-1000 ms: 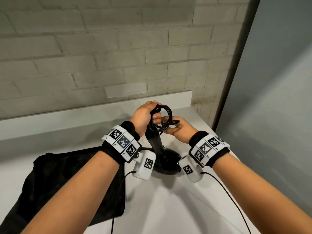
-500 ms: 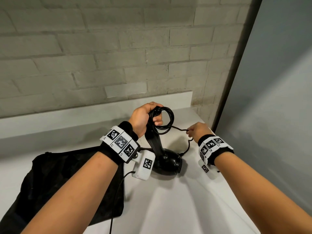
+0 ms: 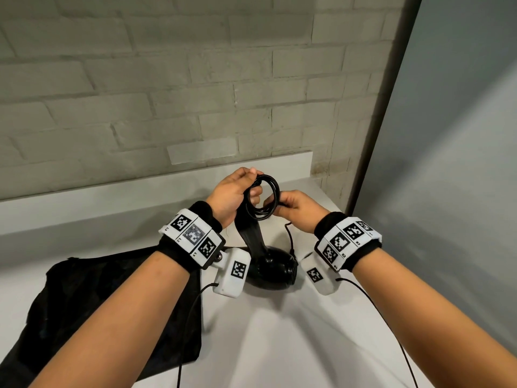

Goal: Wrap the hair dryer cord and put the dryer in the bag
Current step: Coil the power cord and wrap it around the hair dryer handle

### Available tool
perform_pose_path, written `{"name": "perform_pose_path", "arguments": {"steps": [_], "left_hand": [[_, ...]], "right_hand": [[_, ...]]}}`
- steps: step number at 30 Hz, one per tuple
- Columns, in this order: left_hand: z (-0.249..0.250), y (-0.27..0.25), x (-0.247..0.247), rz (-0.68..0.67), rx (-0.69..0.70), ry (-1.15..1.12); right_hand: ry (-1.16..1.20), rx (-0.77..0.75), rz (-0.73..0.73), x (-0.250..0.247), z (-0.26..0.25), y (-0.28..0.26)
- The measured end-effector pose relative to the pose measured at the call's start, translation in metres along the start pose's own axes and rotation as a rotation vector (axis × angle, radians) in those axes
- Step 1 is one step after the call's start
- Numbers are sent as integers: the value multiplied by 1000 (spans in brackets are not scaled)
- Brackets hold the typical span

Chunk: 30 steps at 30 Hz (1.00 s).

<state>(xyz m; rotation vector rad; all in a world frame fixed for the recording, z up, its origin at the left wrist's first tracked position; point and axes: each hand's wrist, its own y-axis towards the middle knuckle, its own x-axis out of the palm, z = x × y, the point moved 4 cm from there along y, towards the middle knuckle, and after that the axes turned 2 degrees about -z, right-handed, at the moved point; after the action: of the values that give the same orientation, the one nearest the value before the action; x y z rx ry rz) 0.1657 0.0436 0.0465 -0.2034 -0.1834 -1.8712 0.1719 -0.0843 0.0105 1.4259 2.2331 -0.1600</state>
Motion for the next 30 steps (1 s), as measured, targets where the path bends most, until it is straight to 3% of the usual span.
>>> {"name": "perform_pose_path", "arguments": {"steps": [2, 6, 8, 10, 13, 17, 21, 30], "left_hand": [[1, -1, 1, 22, 16, 35], [3, -2, 3, 21, 25, 9], [3, -2, 5, -4, 30, 65], [3, -2, 6, -21, 44, 141], [4, -3, 6, -33, 47, 168], [4, -3, 1, -20, 50, 179], [5, -2, 4, -49, 74, 187], [8, -5, 14, -133, 71, 197]], "right_hand": [[3, -15, 86, -6, 4, 2], [157, 32, 455, -38, 16, 2], [110, 78, 539, -45, 22, 1], [17, 125, 522, -42, 24, 0], [-108, 170, 381, -31, 23, -3], [-288, 69, 208, -24, 0, -6], [-305, 23, 63, -14, -14, -6], [-405, 77, 372, -45, -38, 7]]}}
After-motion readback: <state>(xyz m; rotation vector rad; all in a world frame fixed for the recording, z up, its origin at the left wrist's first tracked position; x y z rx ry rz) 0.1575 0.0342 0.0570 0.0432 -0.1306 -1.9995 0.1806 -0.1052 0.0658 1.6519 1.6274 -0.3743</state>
